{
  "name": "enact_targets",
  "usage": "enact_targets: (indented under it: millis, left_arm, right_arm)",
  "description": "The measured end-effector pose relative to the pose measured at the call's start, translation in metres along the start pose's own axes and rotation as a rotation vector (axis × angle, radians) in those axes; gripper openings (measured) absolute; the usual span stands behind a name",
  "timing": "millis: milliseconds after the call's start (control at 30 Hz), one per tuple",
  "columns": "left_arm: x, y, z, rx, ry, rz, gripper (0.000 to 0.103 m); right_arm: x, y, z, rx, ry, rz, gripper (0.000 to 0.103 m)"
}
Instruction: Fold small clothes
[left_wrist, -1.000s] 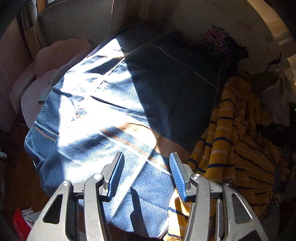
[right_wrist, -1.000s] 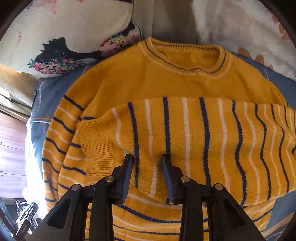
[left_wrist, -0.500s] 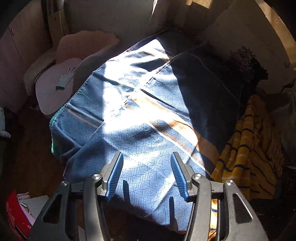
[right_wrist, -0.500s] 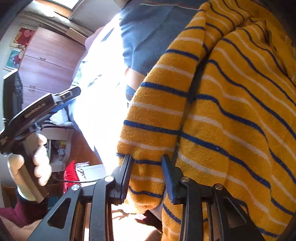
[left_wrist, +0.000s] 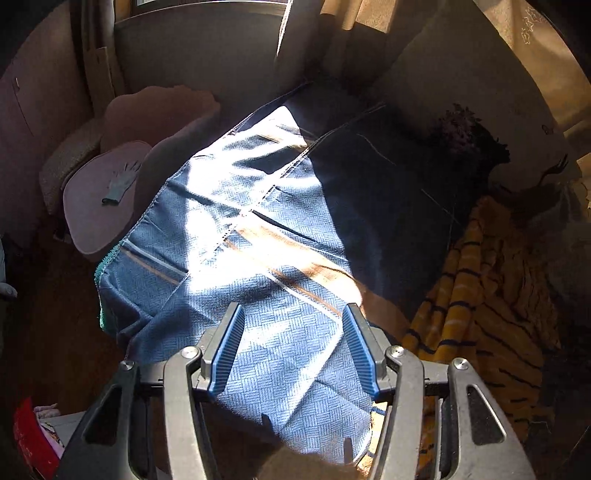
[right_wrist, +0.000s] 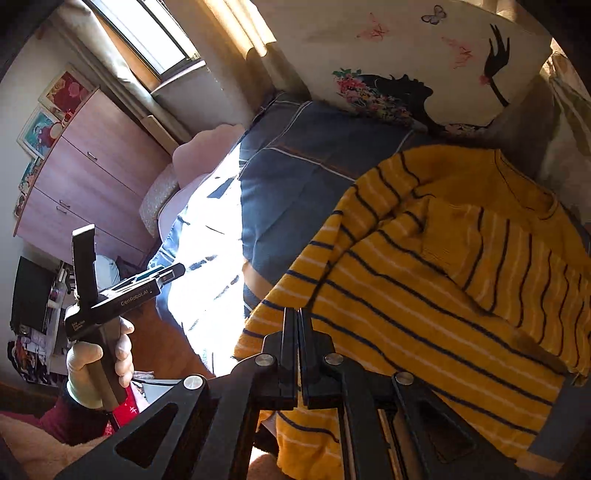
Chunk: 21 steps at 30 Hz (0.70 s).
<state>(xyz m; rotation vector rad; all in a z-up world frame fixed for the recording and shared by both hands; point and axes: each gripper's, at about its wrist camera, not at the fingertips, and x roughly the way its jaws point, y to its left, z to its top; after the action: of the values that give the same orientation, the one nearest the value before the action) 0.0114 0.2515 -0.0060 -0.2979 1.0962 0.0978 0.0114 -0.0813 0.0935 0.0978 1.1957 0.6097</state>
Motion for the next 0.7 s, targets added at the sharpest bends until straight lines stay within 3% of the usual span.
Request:
enact_targets:
  millis: [33, 67, 100, 133, 233, 400, 467, 567, 700]
  left_arm:
    - [0.002, -0.005, 0.000, 0.006, 0.003, -0.004, 0.054]
    - [0.004, -0.009, -0.001, 0.009, 0.008, -0.008, 0.054]
    - [0.007, -0.012, -0.002, 0.012, 0.014, -0.012, 0.054]
    - [0.010, -0.015, -0.002, 0.014, 0.019, -0.013, 0.054]
    - [0.011, -0.019, -0.003, 0.013, 0.027, -0.012, 0.054]
    - [0.011, -0.013, -0.009, 0.012, 0.030, 0.024, 0.055]
    - [0.012, -0.007, -0.014, -0.005, 0.040, 0.036, 0.055]
    - [0.016, 0.001, -0.023, -0.030, 0.059, 0.045, 0.055]
    - [0.019, 0.005, -0.030, -0.051, 0.067, 0.050, 0.055]
  right_arm:
    - [0.001, -0.005, -0.005, 0.005, 0.014, 0.019, 0.005]
    - [0.003, -0.009, -0.014, 0.027, 0.039, 0.061, 0.018]
    - [0.013, -0.014, -0.024, 0.065, 0.067, 0.125, 0.041]
    - [0.026, -0.014, -0.034, 0.093, 0.095, 0.186, 0.047]
    - [0.074, -0.001, -0.065, 0.115, 0.212, 0.308, 0.047]
    - [0.140, 0.043, -0.101, 0.027, 0.389, 0.354, 0.047]
    - [0.149, 0.049, -0.113, -0.038, 0.438, 0.310, 0.047]
    - [0.157, 0.055, -0.123, -0.117, 0.471, 0.158, 0.047]
    - [0.163, 0.054, -0.125, -0.084, 0.451, 0.196, 0.047]
